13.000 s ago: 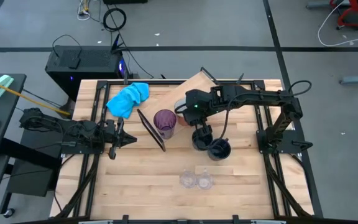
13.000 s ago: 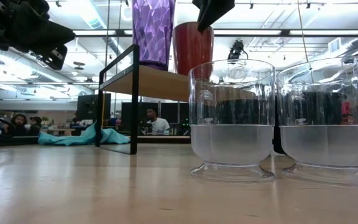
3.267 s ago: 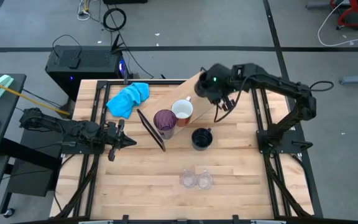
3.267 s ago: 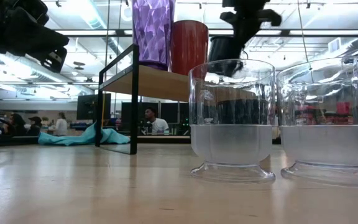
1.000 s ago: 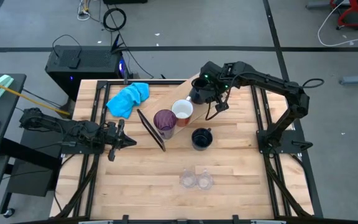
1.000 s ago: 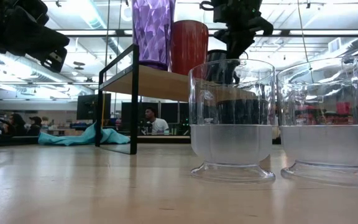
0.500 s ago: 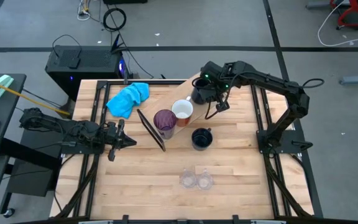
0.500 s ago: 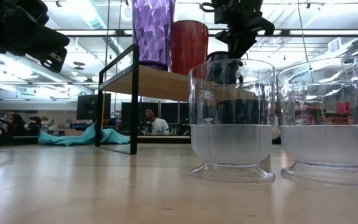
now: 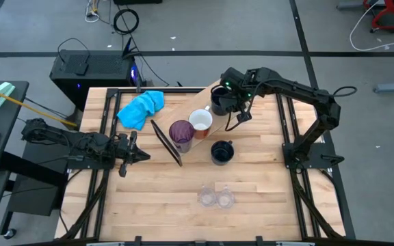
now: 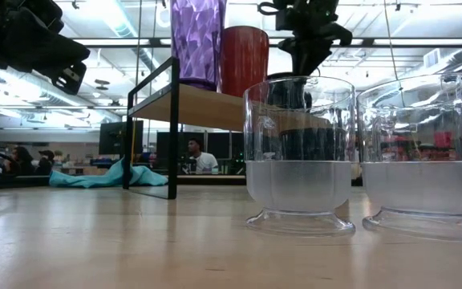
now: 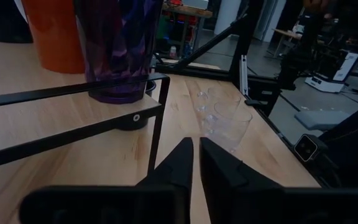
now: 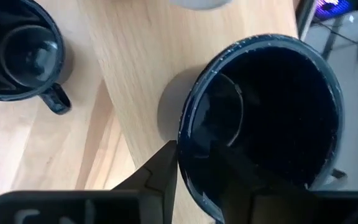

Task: Stack small to large cups/mugs on shelf
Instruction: Put the right dark blue mug on the shelf

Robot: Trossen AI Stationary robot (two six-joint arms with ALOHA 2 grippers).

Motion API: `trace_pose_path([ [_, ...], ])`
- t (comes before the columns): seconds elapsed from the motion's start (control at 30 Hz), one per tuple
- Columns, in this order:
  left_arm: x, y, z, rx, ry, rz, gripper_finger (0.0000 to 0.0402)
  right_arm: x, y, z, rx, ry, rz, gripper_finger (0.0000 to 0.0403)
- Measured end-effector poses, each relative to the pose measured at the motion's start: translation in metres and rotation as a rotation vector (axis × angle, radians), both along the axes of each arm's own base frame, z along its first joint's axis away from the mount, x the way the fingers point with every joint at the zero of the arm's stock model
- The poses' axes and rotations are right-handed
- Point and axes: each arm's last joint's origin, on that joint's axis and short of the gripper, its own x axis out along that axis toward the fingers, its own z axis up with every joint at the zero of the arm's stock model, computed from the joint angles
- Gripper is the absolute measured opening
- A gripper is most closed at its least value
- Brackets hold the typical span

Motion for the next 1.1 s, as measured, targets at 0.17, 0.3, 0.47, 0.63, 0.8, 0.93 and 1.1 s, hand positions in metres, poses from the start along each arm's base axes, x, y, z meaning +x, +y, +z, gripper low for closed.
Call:
trace_pose_path([
  [0.17, 0.000, 0.000, 0.000, 0.000, 0.000, 0.000, 0.0030, -0.001, 0.006, 0.015, -0.037, -0.015, 0.000, 0.0116],
  [0.3, 0.000, 0.000, 0.000, 0.000, 0.000, 0.000, 0.0035, -0.005, 0.007, 0.031, -0.041, -0.042, -0.018, 0.0122],
  [0.47, 0.000, 0.000, 0.000, 0.000, 0.000, 0.000, 0.0040, -0.022, -0.016, 0.035, -0.052, 0.003, -0.150, 0.0119],
  [0.63, 0.000, 0.000, 0.000, 0.000, 0.000, 0.000, 0.0039, -0.041, -0.046, 0.034, -0.036, 0.021, -0.330, 0.0115],
  [0.8, 0.000, 0.000, 0.000, 0.000, 0.000, 0.000, 0.0033, -0.050, -0.064, 0.021, 0.008, 0.027, -0.388, 0.0115],
  [0.93, 0.000, 0.000, 0.000, 0.001, 0.000, 0.000, 0.0034, -0.044, -0.066, 0.006, 0.024, 0.018, -0.364, 0.0114],
  [1.1, 0.000, 0.000, 0.000, 0.001, 0.000, 0.000, 0.0040, -0.036, -0.066, -0.003, 0.011, -0.014, -0.306, 0.0114],
])
